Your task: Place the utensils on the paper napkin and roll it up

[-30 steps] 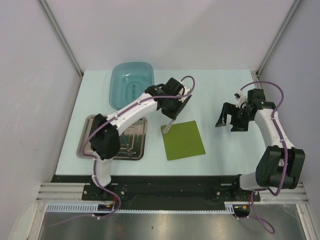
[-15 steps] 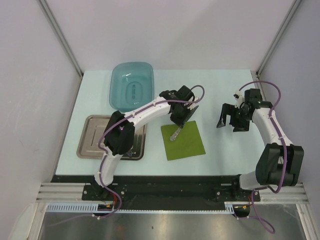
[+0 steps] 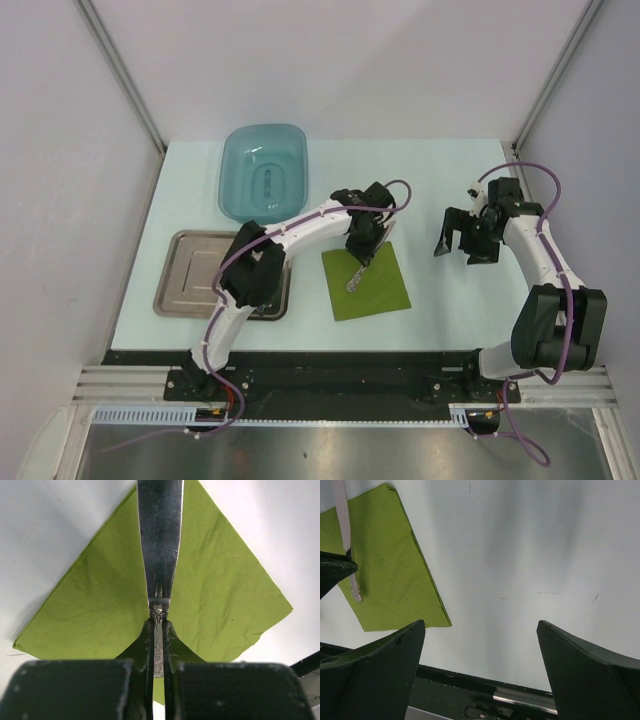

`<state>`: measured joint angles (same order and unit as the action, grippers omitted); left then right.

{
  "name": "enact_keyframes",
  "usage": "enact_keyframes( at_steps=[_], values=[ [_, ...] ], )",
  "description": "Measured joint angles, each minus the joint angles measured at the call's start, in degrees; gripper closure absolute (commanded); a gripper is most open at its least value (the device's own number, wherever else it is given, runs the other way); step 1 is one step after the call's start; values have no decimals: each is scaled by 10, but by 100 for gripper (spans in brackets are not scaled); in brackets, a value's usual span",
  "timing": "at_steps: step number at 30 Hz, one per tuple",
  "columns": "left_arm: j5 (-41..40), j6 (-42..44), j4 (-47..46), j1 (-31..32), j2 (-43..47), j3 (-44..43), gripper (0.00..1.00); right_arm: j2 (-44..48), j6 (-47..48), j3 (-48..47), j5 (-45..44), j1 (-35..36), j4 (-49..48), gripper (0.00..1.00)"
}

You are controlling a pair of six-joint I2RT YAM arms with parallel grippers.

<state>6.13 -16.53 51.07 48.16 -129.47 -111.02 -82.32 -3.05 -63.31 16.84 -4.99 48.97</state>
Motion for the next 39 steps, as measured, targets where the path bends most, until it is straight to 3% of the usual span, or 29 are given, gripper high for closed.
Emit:
enact_keyframes(
  at_steps=[26, 28, 29, 34, 39],
  values=[
    [-10, -6, -9, 0, -45, -13, 100, -14, 0, 0, -1, -1, 0, 0],
    [-10, -6, -9, 0, -45, -13, 95, -15, 0, 0, -1, -1, 0, 0],
    [-10, -6, -9, 0, -45, -13, 86, -15, 0, 0, -1, -1, 0, 0],
    [-10, -8, -8, 0, -47, -19, 66, -15, 0, 0, -1, -1, 0, 0],
    [-19, -14, -7, 0, -47, -31, 60, -16, 0, -3, -1, -2, 5, 0]
  ],
)
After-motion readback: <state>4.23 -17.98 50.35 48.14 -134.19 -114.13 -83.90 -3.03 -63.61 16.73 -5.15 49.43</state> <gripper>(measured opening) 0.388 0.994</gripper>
